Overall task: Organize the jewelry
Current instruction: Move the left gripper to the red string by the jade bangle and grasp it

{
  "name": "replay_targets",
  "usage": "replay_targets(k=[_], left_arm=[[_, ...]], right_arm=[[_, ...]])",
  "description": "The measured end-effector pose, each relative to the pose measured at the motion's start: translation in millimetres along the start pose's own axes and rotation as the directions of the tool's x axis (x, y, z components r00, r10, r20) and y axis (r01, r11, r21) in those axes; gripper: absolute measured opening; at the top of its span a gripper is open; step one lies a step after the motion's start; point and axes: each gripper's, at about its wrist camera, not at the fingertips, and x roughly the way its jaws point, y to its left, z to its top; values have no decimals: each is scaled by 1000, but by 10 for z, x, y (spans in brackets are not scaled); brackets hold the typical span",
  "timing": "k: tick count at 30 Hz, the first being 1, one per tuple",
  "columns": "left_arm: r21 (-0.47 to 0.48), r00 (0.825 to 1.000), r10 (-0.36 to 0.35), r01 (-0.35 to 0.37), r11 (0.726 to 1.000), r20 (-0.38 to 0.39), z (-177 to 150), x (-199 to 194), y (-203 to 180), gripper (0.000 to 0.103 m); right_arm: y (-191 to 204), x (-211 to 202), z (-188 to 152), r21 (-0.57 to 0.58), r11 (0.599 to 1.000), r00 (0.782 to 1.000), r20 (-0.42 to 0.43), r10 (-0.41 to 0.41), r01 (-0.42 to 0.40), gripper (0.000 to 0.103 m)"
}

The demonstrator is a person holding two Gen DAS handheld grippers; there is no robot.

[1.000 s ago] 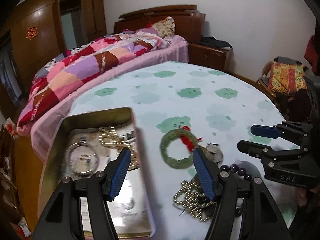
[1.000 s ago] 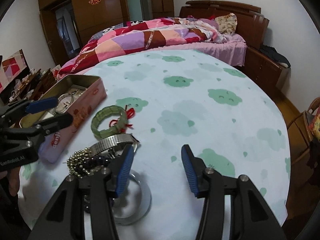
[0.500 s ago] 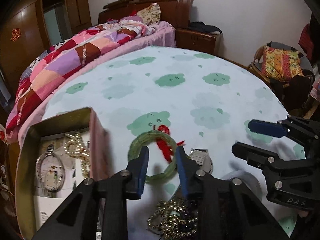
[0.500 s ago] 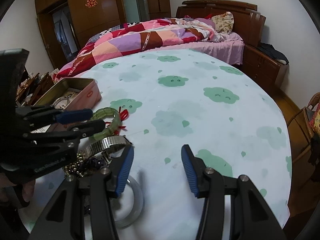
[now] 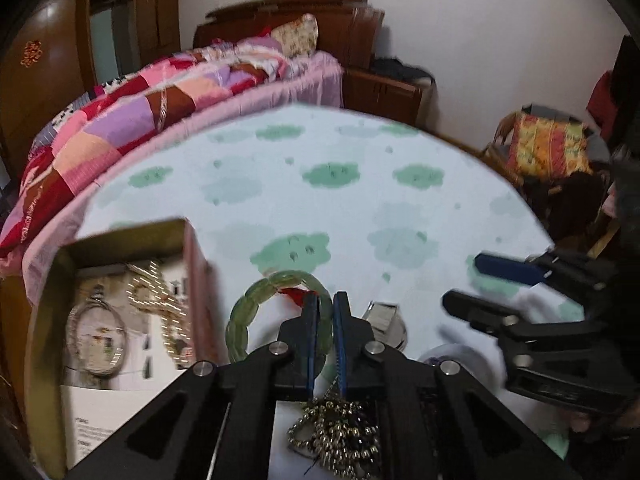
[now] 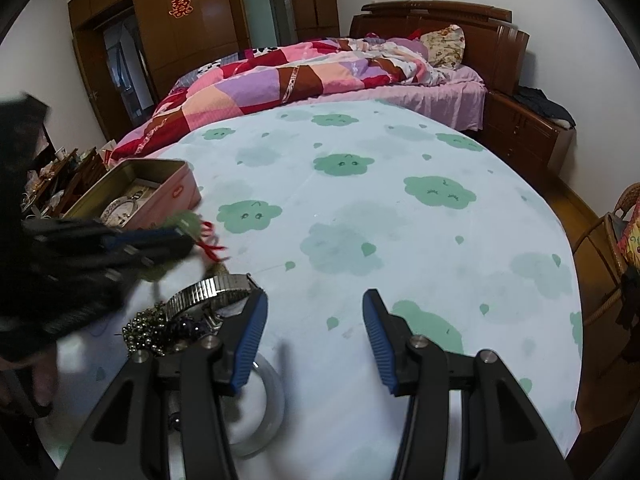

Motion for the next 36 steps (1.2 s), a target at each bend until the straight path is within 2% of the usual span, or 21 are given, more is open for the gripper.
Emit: replay_targets(k=[5,13,19,25,28,30,36], left_arm=[[-34,997,-22,24,999,72,44,-298,79,7],[-62,991,-77,84,995,107,134,-407,176,7],[-70,993,-89,94,993,77,120,-260,181,7],[-51,995,-87,85,995,-46,-57,133,83,8],[-32,995,-74,72,997,-68,-126,177,42,5],[-27,995,-77,75,997,-67,-131,152,43,0],[-8,998,-66,66,998,1,-49,-91,58,0]], right_arm=[[51,-4,10,-15,1000,1000,-2,9,-9,52],[147,11,36,-30,999,1000,-2,20,-20,52],[187,9,33,-43,999,1000,3,26,-26,52],[163,-3,39,-30,999,1000,8,27,-27,52],[149,-6,43,-24,999,1000,10,25,-24,52],[145,-7,43,-21,1000,1000,11,23,-23,52],[150,-11,45,-27,999,1000,9,24,-24,52]])
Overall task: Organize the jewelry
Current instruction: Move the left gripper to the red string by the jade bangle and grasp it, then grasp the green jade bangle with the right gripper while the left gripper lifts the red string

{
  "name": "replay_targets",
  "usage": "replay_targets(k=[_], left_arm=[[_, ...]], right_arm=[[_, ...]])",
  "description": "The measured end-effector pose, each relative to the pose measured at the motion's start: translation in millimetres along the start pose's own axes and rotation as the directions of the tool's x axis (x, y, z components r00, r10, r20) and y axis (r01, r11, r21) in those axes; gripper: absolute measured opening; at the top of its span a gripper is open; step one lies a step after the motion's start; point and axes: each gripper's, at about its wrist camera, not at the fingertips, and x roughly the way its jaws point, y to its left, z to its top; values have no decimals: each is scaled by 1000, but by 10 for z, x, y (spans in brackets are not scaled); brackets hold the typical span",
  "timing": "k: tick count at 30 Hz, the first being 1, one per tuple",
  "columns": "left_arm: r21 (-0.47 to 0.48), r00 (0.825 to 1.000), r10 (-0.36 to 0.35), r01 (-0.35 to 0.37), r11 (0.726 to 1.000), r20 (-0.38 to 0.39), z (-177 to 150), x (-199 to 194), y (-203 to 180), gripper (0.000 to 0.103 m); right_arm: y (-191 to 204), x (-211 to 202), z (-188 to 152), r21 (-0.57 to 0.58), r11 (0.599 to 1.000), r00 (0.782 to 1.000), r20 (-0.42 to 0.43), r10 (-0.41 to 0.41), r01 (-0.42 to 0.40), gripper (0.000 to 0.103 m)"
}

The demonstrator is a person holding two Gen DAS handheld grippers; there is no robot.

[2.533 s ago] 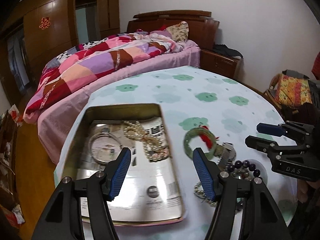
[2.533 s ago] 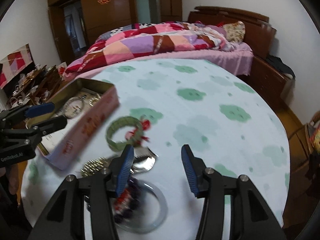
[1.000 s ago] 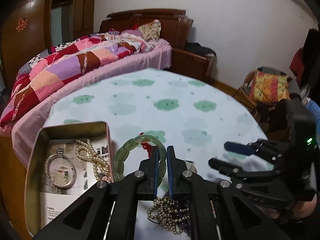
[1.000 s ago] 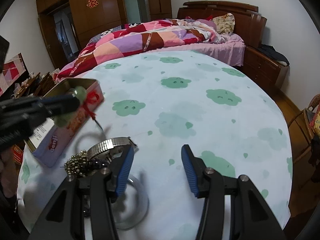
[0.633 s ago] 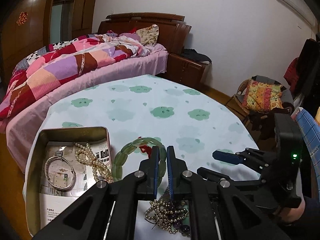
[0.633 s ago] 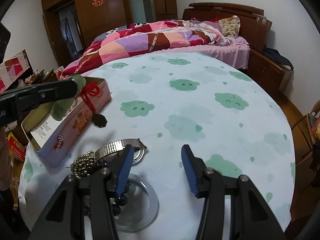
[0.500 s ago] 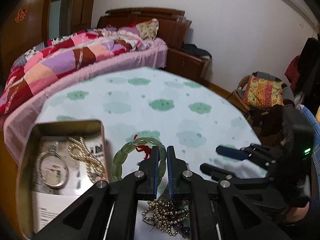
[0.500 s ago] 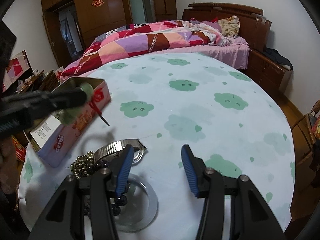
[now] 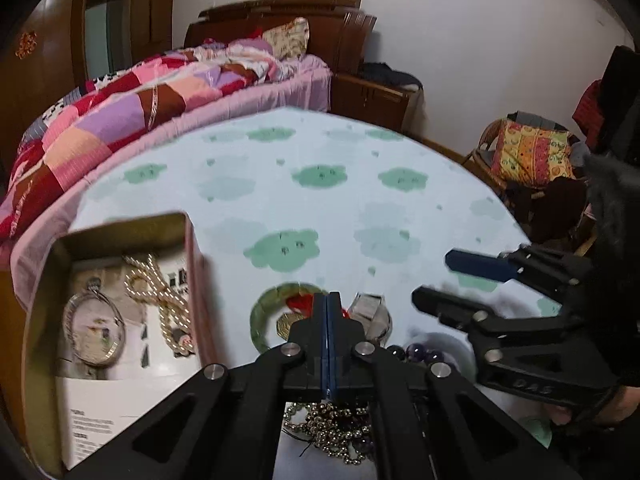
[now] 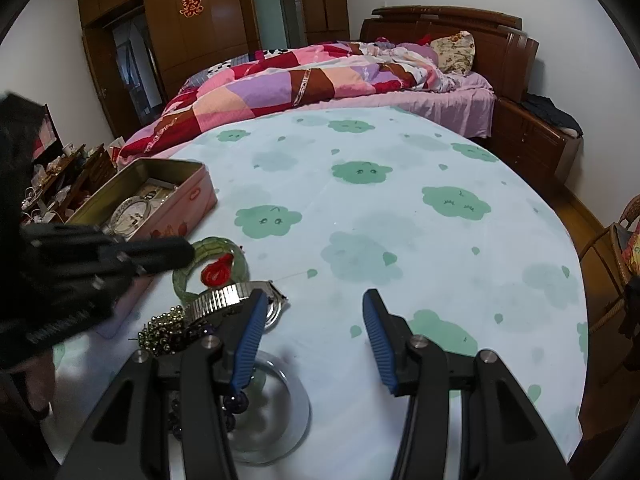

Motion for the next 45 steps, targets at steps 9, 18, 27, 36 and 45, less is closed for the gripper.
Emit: replay_targets(k=[9,18,27,36,45], left_arm=[[-11,994,92,-93,996,-64,-31,176,89,0],[-61,988,153,-150,987,38,67,-175,336,27],[-130,982,174,-164,978,69,41,-235,527,66],[-146,985,166,-156,977,56,32,-227,548,66],[13,989,148,-148,989,6,55,80,118,66]], right_arm=[[21,65,121,-19,1000,1000,1,9,-9,53],[417,442,505,-197,978,996,-78,53,-68,47],[655,833,469,-305,945,974,-221,54,-122,12],[402,316,552,-177,971,984,-98,146,-161,10],[-86,154,579,-13,994,994,2,110,-110,10]])
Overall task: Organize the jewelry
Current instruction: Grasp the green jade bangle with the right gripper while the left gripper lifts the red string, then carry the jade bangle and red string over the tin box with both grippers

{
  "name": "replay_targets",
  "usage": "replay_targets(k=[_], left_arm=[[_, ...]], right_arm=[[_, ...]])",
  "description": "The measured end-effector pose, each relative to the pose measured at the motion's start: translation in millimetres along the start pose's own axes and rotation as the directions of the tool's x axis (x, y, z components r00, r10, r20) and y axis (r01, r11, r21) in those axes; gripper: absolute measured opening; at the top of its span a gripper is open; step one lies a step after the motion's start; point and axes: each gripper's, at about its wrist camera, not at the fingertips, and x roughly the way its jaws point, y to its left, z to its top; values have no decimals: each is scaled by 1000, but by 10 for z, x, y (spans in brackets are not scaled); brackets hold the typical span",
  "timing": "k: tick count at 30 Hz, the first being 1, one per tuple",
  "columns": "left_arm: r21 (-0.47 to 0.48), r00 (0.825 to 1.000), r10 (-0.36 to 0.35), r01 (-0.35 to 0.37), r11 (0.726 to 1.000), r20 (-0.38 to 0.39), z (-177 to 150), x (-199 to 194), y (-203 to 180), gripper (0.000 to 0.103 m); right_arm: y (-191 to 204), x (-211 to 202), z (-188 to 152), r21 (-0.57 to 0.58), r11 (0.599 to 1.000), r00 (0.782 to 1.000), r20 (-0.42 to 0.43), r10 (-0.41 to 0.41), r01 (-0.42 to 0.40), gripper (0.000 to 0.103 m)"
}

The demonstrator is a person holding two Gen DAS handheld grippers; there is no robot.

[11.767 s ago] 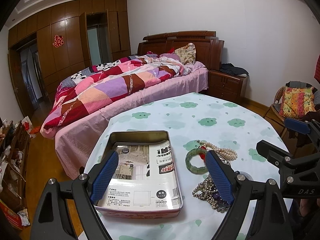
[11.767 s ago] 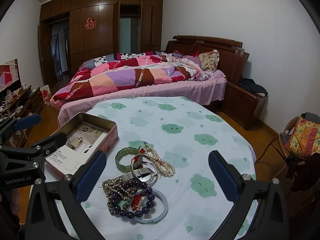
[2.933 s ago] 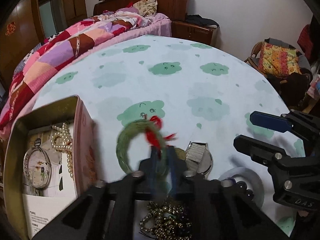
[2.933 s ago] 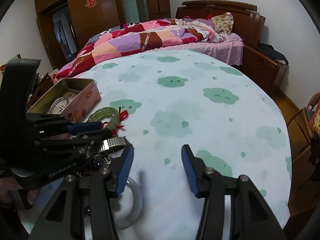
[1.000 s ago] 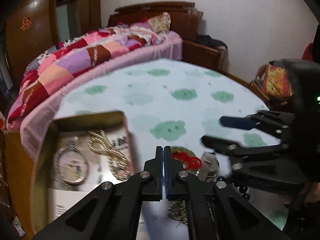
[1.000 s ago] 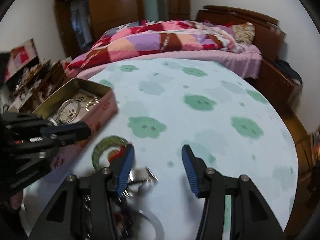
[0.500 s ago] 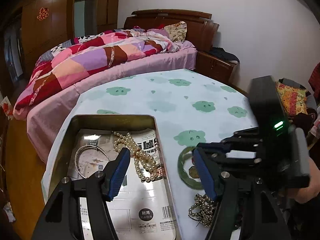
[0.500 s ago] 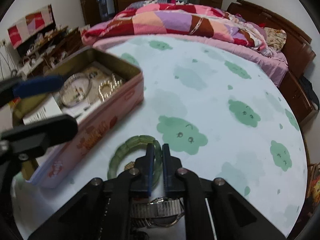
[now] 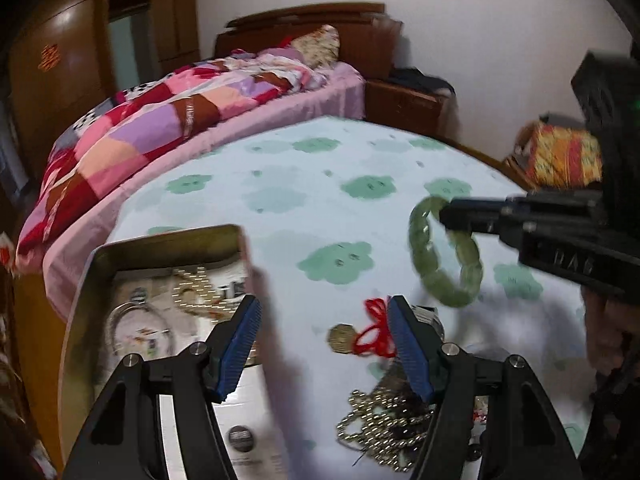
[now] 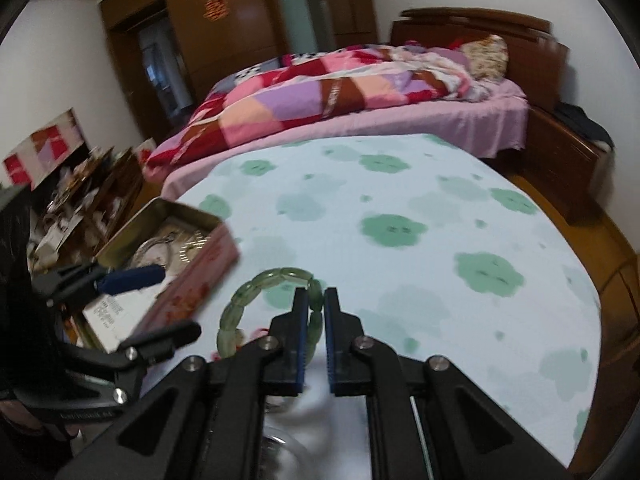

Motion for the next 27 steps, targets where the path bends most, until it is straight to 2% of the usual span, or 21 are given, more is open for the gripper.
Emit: replay_targets(k=[3,7,9,10,11,12,15,21,27], left_arm=[[21,1000,-11,12,1000,-29,8,119,-105,64],[26,996,-49,51,998,-80,10,273,-195,54],[41,995,-30,34,999,-98,6,346,-232,47],[61,994,-20,26,998,-103,19,369,-251,25],[50,992,-42,48,998,-122,22,389,-248,9],[33,989,-60,65,997,-133,24,400,-233,3],[55,993,-52,58,997,-109,44,315,-254,3],[33,997,-73,73,997,-19,183,-62,-141,3],[2,995,-60,60,998,76,363,-454,119,3]], right_arm=[[-130,-18,-63,39,999,1000,0,-4,4,10],[-178,-19,-88,57,998,1000,13,-8,8,10],[-187,-44,-99,54,998,1000,21,-10,9,10],[-180,-57,-103,48,999,1000,25,-11,9,10],[-182,-68,-108,45,999,1000,29,-11,10,10],[-176,-78,-111,43,999,999,34,-12,11,10],[-173,-115,-111,41,999,999,47,-10,9,10],[-146,-194,-80,42,999,997,71,-14,11,10],[49,-264,78,7,1000,996,88,18,-18,10]])
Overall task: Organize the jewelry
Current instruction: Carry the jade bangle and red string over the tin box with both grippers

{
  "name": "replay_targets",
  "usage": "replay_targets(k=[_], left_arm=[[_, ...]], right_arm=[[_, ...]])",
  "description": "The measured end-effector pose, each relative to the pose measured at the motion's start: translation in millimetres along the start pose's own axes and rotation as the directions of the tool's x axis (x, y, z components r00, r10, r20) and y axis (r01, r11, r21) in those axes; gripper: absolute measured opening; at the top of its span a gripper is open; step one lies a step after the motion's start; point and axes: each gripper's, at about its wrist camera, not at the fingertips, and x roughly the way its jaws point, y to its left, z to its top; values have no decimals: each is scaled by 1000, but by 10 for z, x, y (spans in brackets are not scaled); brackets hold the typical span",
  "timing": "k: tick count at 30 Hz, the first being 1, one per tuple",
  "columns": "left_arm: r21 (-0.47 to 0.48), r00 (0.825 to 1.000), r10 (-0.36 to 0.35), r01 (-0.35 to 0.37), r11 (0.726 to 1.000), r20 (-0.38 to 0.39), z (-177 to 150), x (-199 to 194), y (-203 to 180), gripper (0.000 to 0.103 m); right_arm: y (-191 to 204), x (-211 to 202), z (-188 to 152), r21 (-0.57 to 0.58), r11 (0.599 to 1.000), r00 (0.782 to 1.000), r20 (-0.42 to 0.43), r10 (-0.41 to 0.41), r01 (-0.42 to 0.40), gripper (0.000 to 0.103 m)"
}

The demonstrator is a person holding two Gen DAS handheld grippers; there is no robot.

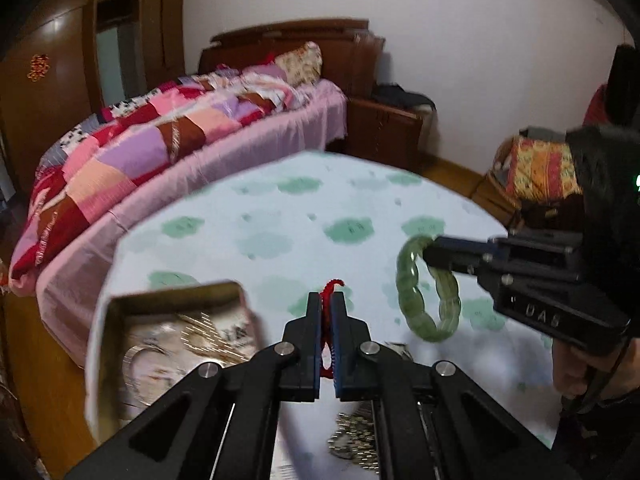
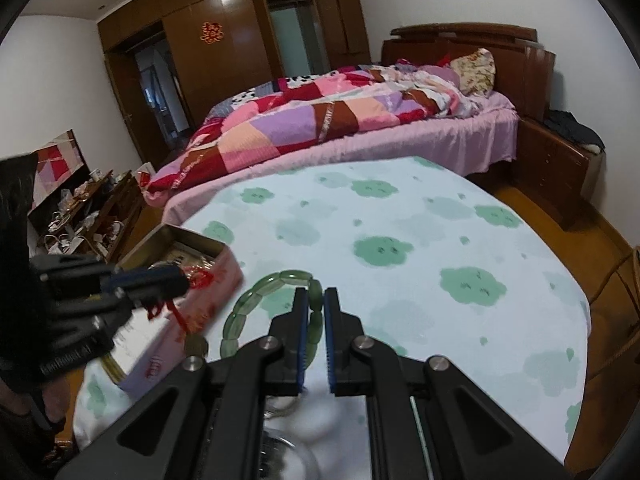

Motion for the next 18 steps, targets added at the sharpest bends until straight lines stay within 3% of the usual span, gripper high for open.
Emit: replay_targets(k=[8,18], left_arm=[[-46,995,77,-74,996,64,144,-255,465,3],[-139,989,140,-133,981,42,11,-95,998,3]], right_arm=[[400,107,251,-79,996,999,-8,47,-48,10],[995,553,344,-192,978,995,-82,62,-77,10]])
